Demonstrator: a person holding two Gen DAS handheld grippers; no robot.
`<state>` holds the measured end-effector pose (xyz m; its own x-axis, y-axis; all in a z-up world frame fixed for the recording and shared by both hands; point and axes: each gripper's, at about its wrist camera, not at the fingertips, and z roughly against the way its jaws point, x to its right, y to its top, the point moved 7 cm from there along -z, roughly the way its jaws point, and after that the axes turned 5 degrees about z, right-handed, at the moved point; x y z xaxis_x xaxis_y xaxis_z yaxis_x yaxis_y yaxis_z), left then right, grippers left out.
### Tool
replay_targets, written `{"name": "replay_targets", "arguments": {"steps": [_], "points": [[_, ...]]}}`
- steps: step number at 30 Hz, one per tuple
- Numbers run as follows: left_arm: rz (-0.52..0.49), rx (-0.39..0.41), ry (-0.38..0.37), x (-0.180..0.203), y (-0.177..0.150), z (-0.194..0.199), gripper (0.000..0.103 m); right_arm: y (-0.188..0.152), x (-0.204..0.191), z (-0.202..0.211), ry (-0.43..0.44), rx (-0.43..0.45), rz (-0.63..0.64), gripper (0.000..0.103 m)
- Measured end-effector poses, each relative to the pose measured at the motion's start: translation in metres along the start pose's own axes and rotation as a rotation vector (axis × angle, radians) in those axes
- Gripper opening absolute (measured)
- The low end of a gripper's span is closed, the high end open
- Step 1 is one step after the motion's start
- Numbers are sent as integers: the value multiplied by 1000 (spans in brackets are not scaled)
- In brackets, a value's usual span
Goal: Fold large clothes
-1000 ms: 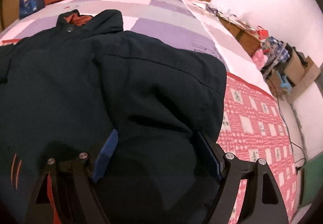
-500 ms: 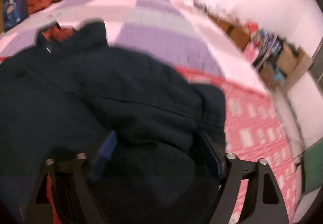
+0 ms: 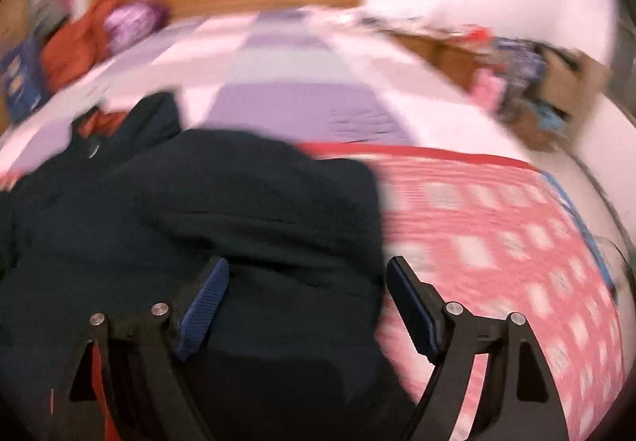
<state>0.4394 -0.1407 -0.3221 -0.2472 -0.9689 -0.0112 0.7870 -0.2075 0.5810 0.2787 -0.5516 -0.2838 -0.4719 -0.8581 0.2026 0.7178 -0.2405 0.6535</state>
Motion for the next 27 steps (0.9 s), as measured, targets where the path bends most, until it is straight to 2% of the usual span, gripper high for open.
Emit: {"name": "replay_targets", "arguments": {"steps": [1, 2, 3, 7, 11, 12, 14, 18, 20, 22, 24, 27], "points": [[-3, 3, 3, 3, 2, -3, 103, -13, 3, -12, 11, -62, 19, 83], [-7, 6, 8, 4, 1, -2, 103, -26, 4, -24, 76, -108, 4, 83], [-8, 8, 10, 4, 1, -1, 103, -28, 10, -30, 108, -113, -37, 83], [-6, -3, 5, 2, 0, 2, 103, -24, 6, -35, 59, -103, 11, 87], [44, -2, -26, -12, -5, 17, 103, -13, 1, -9, -63, -45, 121, 87], [67, 10, -38, -19, -7, 24, 103, -9, -4, 5, -95, -3, 150, 87], [102, 33, -60, -30, -12, 38, 103, -2, -12, 28, -67, 70, 168, 87], [124, 99, -59, -57, -27, 70, 103, 7, -56, 56, 38, 128, 189, 87], [132, 99, -50, -69, -36, 76, 103, 7, -88, 60, 91, 119, 224, 87], [141, 75, -4, -89, -47, 75, 103, -1, -124, 53, 128, 66, 267, 87], [183, 47, 42, -118, -59, 74, 103, -17, -150, 42, 111, -14, 308, 87], [275, 24, 92, -173, -73, 79, 103, -32, -164, 44, 23, -2, 288, 88]]}}
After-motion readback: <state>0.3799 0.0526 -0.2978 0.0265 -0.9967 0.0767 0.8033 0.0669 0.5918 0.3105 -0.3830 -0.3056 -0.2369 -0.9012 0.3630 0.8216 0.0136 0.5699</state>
